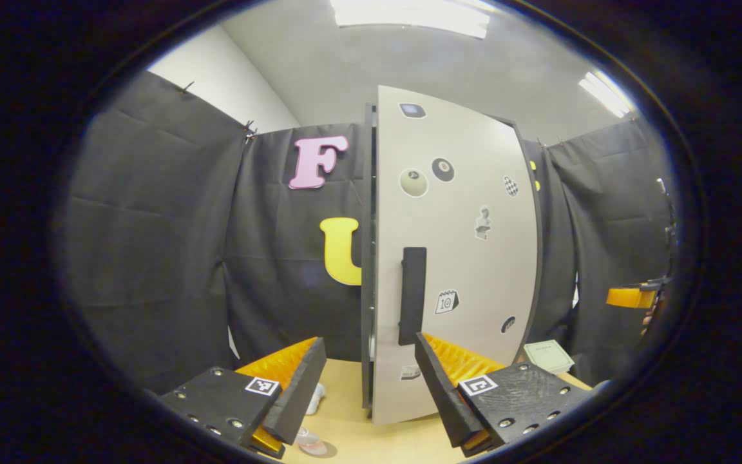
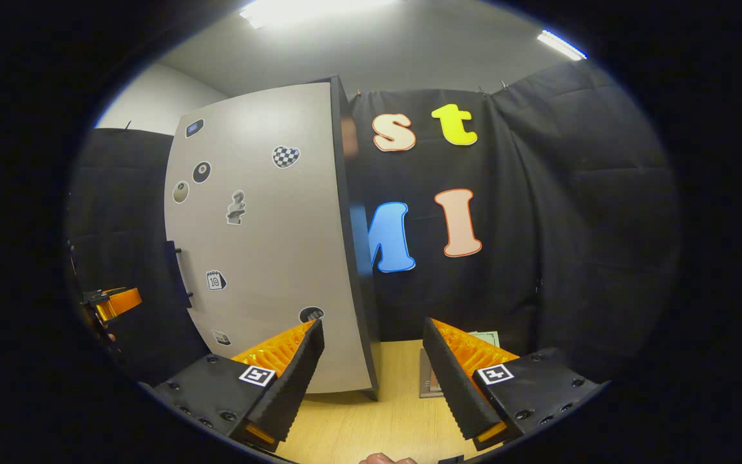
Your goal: Open the cabinet door with the right hand, grasp the bottle in the cabinet with the left hand and place it on the coaster, then close the cabinet door with the right hand.
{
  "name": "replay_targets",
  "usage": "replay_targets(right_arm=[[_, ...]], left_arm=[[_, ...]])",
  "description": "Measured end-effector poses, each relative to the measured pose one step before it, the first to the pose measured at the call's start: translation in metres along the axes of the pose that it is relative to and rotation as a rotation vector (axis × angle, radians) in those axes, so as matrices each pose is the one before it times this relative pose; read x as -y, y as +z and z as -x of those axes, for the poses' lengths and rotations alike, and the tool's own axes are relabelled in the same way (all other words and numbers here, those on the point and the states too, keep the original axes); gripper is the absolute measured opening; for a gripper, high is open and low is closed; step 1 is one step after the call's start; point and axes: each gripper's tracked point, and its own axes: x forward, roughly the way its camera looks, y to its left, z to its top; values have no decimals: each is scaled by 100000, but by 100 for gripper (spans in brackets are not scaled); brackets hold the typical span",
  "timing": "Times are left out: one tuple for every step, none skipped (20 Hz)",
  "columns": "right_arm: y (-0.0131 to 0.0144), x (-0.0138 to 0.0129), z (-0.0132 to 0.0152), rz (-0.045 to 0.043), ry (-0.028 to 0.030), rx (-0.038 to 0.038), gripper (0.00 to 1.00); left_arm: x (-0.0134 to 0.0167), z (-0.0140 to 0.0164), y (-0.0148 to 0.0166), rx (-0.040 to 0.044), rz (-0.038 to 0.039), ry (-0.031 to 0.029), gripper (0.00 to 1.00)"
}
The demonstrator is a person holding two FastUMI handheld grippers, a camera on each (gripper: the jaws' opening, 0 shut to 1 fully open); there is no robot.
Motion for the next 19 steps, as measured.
replay_targets(right_arm=[[-381, 80, -131, -45, -825, -899, 98], [-180, 128, -60, 706, -952, -538, 98], [-298, 304, -103, 950, -1152, -881, 98], [-332, 249, -64, 479, -1127, -1121, 98], [-222, -18, -122, -219, -438, -542, 98], [165, -157, -114, -525, -201, 413, 98], [234, 89, 80, -123, -759, 1052, 98], [258, 276, -8, 268, -1600, 1131, 98], [34, 287, -146, 185, -1379, 741, 98], [-170, 0, -246, -324, -1000, 264, 98], [-158, -102, -145, -741, -500, -357, 98], [-26, -130, -105, -963, -342, -90, 98], [64, 154, -224, -1030, -798, 410, 98], [27, -6, 12, -903, -874, 273, 98], [-97, -94, -131, -457, -653, -52, 98], [-127, 26, 47, 55, -796, -379, 98], [-204, -20, -32, 403, -613, -222, 98], [-199, -128, -6, 603, -460, 126, 98], [-60, -132, -176, 641, -408, -49, 98]], left_arm=[[270, -198, -106, 197, -1256, -169, 84], [415, -142, -149, 220, -388, -635, 84], [358, -87, -140, -288, 442, -1307, 84], [136, 40, -6, -187, 803, -1233, 86], [246, -106, -185, 83, 783, -1060, 87], [122, -130, -224, -359, 230, -1026, 87], [-109, -63, -303, -665, -916, -470, 87], [-568, -124, -549, -696, -1265, 767, 84], [-666, -233, -207, -389, -707, 1098, 84], [-308, -26, -49, -278, 567, -76, 84], [-75, 3, 34, -9, 1227, -704, 84], [-181, -71, -12, 174, 1254, -532, 84], [-272, 36, -201, 165, 867, -314, 84], [-238, -131, -93, -9, 240, -223, 84], [-253, 14, -137, 58, -250, -22, 84], [-219, -52, 27, 405, -143, -17, 84], [-79, -288, -98, 167, 423, -507, 84], [-14, -84, -107, 58, 911, -663, 84], [-14, -62, -146, -133, 1066, -439, 84]])
